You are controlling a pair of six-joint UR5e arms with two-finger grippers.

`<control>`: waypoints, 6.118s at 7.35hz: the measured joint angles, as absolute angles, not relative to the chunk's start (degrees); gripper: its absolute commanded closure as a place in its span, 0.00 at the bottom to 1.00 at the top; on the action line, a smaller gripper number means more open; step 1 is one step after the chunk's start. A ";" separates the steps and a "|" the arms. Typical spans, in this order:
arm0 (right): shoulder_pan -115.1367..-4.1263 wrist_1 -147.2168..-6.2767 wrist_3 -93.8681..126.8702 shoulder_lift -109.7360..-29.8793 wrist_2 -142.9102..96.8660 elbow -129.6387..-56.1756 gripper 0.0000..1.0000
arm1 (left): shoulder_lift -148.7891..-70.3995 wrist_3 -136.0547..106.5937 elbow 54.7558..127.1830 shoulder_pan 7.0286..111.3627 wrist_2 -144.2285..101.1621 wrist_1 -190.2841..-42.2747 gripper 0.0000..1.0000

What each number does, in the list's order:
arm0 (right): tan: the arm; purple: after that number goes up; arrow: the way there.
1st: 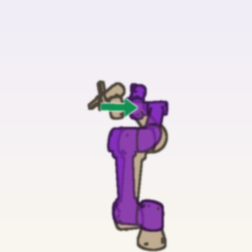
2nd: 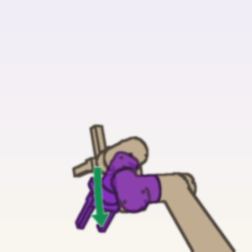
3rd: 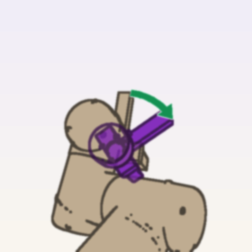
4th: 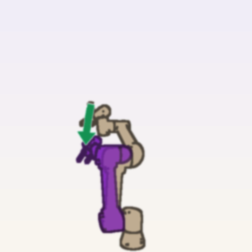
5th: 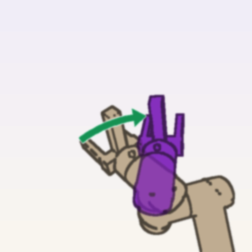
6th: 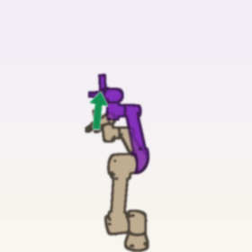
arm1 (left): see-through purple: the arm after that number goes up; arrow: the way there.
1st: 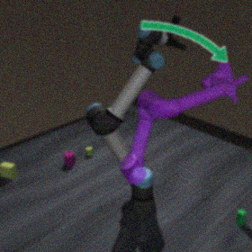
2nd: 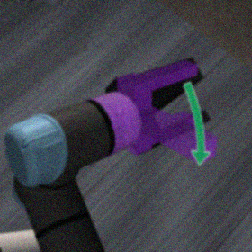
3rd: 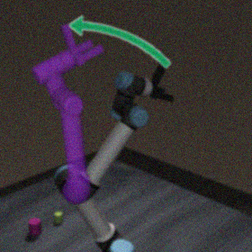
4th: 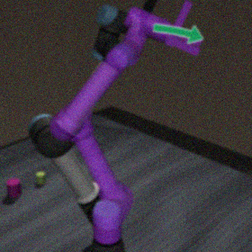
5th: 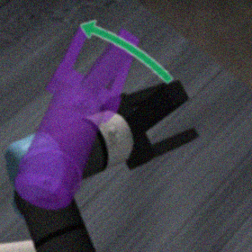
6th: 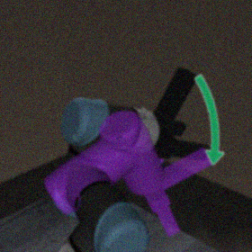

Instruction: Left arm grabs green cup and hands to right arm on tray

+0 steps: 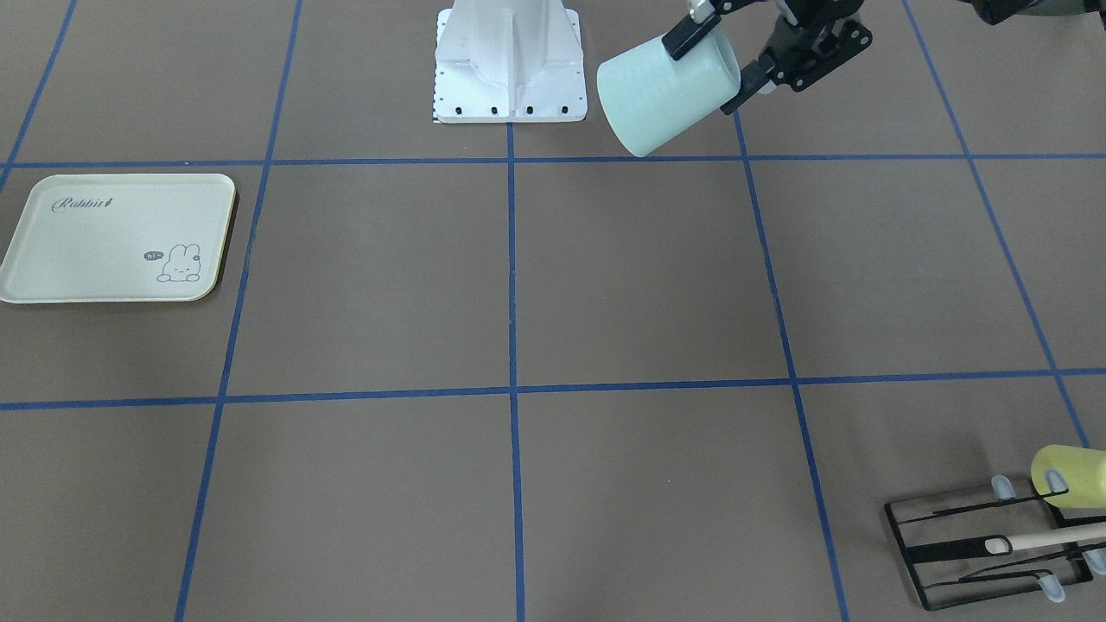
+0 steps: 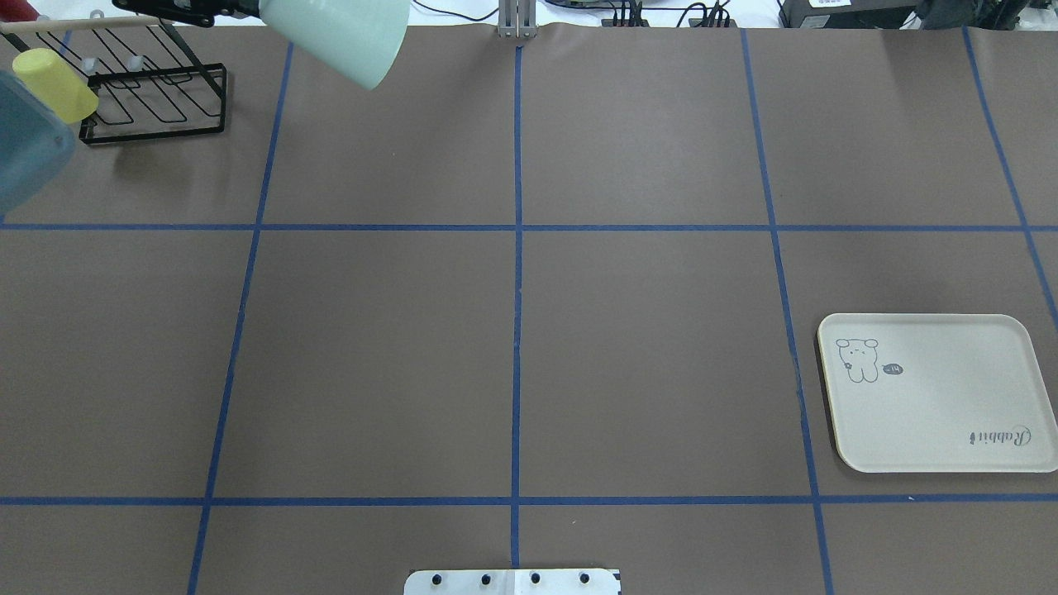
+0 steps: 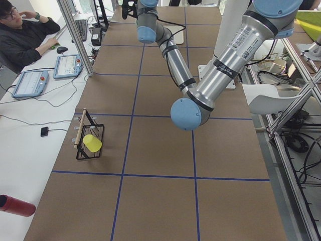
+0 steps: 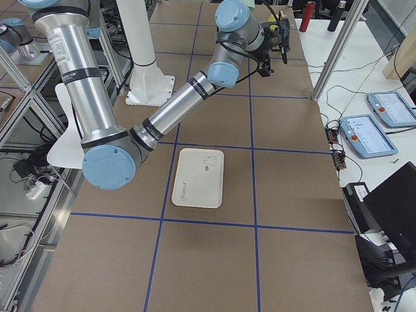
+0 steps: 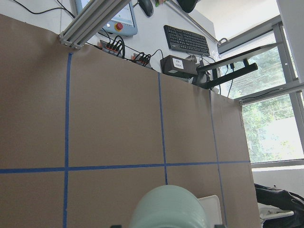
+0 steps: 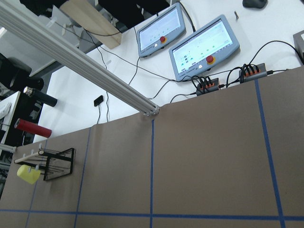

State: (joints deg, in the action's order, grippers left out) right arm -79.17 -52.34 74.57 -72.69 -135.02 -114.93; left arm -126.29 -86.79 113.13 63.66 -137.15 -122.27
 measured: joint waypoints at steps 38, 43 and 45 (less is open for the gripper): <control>-32.40 8.69 100.37 -65.92 -87.55 -110.45 1.00 | -131.24 -120.68 113.26 47.76 -124.13 -142.65 0.00; -35.36 7.60 103.04 -67.20 -87.40 -110.39 1.00 | -130.17 -119.29 112.56 48.62 -123.27 -142.49 0.00; -38.96 1.54 103.74 -68.28 -88.30 -110.83 1.00 | -128.47 -116.74 112.62 49.41 -120.43 -142.25 0.00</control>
State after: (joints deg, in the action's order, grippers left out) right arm -38.96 1.54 103.74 -68.28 -88.30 -110.83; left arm -128.47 -116.74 112.62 49.41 -120.43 -142.25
